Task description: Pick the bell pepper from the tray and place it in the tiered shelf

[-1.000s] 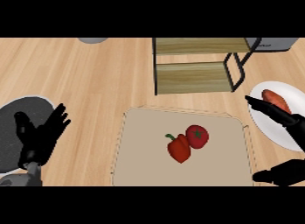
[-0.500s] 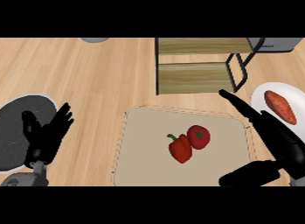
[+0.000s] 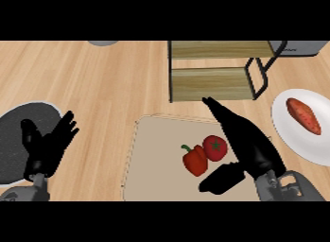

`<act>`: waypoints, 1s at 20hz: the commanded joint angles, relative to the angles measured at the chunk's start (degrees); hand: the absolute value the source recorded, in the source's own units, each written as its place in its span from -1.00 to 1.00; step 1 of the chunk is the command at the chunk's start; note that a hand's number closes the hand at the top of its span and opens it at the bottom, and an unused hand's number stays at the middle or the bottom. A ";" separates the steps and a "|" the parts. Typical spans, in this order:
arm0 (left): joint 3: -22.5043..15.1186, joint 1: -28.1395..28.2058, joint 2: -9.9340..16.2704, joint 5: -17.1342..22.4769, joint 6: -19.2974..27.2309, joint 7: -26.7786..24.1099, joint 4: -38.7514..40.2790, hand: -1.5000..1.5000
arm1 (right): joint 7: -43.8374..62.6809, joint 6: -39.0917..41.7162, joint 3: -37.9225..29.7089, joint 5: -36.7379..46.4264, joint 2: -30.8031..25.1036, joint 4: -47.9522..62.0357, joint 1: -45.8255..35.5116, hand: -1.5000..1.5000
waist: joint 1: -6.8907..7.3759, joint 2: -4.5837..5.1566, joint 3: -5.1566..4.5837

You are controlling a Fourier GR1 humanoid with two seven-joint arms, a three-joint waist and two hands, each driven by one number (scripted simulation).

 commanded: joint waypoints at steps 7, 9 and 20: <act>0.13 1.04 -2.70 -2.26 0.95 1.84 -0.40 0.00 | 6.48 1.85 5.66 11.21 8.23 4.63 0.95 -1.00 | -0.22 0.11 -0.16; 1.87 -0.80 -0.68 -1.21 -0.64 5.03 -2.00 0.00 | 4.33 3.82 2.79 11.04 4.12 0.56 5.59 -1.00 | -0.44 0.08 -0.14; 0.01 -0.39 -6.07 -6.22 1.70 4.14 -1.99 0.00 | 0.72 2.41 4.96 21.21 11.19 5.54 8.70 -1.00 | -0.44 0.11 -0.14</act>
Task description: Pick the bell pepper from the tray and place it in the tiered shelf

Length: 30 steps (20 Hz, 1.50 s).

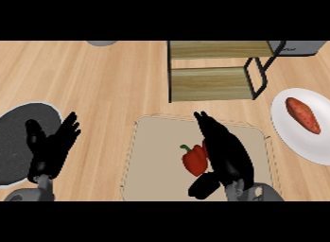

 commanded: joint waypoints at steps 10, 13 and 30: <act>1.36 1.07 -1.18 -1.79 -1.95 0.65 -0.41 0.00 | -10.13 -5.62 -2.98 10.59 3.04 15.35 1.65 -1.00 | 0.04 0.15 -0.14; 3.95 -0.62 -0.75 -0.94 -3.14 0.20 1.14 0.00 | -10.35 -4.61 -4.11 12.80 5.58 16.06 0.29 -1.00 | -0.01 0.13 -0.14; 3.76 0.17 -1.31 -2.35 -4.30 1.99 -1.10 0.00 | -24.58 -1.24 0.88 14.25 4.78 28.14 -1.51 1.00 | 0.62 0.13 -0.12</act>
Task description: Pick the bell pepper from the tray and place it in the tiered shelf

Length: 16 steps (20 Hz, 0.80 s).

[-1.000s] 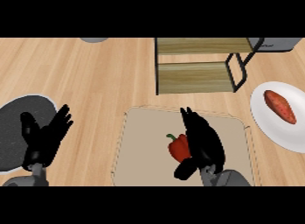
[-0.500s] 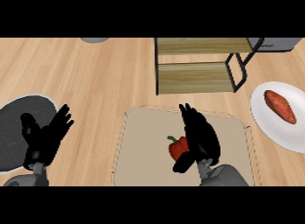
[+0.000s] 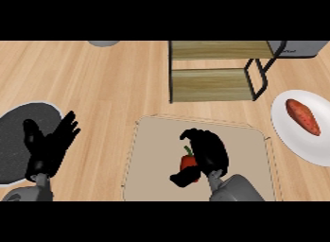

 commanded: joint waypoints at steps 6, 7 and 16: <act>2.20 -3.84 0.34 -0.16 -0.52 -0.60 5.73 0.00 | -5.85 -1.25 0.93 -2.90 1.99 4.26 -2.51 1.00 | -0.48 0.69 0.13; 1.11 0.18 0.39 0.45 -0.52 3.64 -1.80 0.00 | -7.17 -1.56 1.25 -1.89 2.00 2.04 -0.01 1.00 | -0.33 0.58 0.15; 3.11 -3.78 0.80 -0.03 -2.42 -0.32 5.65 0.00 | 1.22 -0.41 4.55 -11.20 2.05 1.77 -9.83 1.00 | -0.19 0.68 0.13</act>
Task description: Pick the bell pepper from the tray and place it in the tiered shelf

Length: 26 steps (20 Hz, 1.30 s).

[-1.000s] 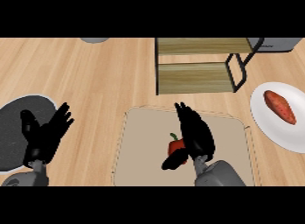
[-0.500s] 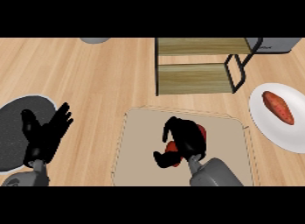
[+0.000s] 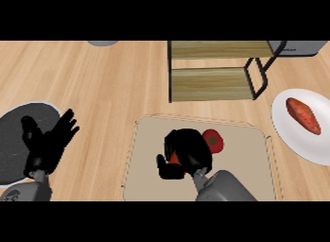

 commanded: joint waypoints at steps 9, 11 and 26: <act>1.05 1.94 0.10 -0.14 0.13 -0.08 0.53 0.00 | 21.00 -0.51 1.97 2.89 0.22 -28.16 -8.68 1.00 | -1.24 -0.27 -0.21; -1.72 3.45 -2.61 -2.45 2.46 -0.28 -2.20 0.00 | 22.41 1.65 -1.86 3.08 -0.03 -30.99 -11.81 1.00 | -0.77 -0.16 -0.17; -2.88 7.17 -3.40 -2.66 0.60 -2.66 -3.87 0.00 | 33.59 15.70 -29.00 -3.54 -2.75 -30.24 -37.92 1.00 | 0.14 0.11 -0.21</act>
